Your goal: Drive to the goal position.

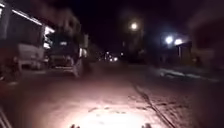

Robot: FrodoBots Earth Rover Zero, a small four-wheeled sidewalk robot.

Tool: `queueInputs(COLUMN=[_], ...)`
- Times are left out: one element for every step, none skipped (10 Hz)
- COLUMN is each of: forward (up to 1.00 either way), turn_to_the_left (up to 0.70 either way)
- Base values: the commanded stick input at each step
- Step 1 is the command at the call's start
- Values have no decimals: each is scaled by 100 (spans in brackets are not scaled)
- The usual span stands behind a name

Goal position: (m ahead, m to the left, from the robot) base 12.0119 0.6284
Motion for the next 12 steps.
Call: queueInputs(forward=[47,0,0,0,0,0,0,0,0,0,2,23], turn_to_the_left=[0,0,0,0,0,0,0,0,0,0,0,0])
